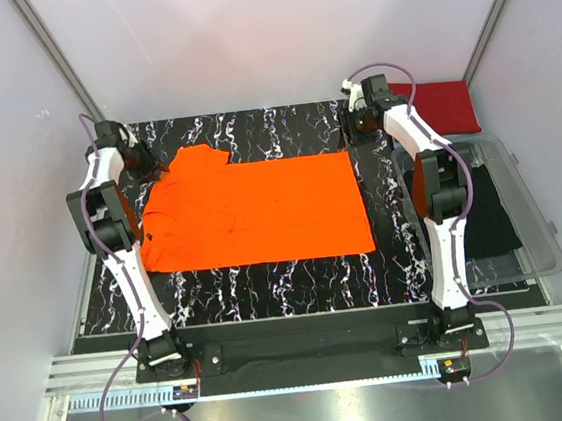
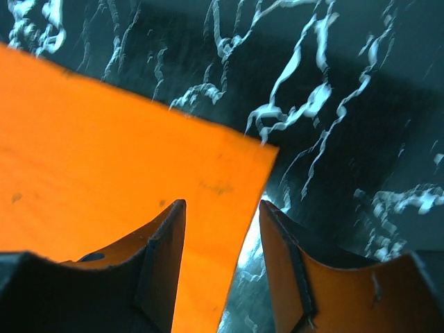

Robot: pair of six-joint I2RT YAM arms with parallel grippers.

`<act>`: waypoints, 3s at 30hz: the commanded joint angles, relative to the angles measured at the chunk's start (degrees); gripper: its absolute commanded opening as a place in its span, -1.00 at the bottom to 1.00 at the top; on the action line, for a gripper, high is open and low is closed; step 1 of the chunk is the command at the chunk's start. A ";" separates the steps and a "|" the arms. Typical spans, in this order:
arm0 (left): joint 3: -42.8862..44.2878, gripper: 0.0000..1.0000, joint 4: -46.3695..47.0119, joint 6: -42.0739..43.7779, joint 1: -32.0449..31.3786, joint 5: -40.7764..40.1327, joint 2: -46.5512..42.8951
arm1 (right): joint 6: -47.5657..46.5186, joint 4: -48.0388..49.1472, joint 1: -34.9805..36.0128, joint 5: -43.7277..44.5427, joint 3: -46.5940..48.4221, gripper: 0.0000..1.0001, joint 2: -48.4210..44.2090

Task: Fold and stack the t-shirts
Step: Fold the tshirt

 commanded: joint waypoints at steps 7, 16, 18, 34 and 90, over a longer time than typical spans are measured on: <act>4.00 -0.06 -0.29 1.54 -0.39 -0.97 4.39 | -3.24 -9.49 -3.01 -7.62 24.58 0.04 15.80; 5.14 -0.07 -0.29 3.20 -0.57 0.61 5.37 | -4.46 -12.48 -3.02 -8.43 27.79 -0.06 20.47; 6.10 -0.04 -0.29 3.39 -0.31 1.04 4.92 | -5.08 -12.75 -3.02 -8.43 27.26 -0.08 20.38; 8.40 0.03 0.76 1.01 0.66 -2.37 1.93 | -6.40 -13.10 -3.02 -6.67 27.96 -0.95 21.08; -0.39 -1.00 14.74 -0.13 -2.41 5.88 -4.92 | -4.65 0.43 -3.10 -0.52 17.32 -1.00 11.07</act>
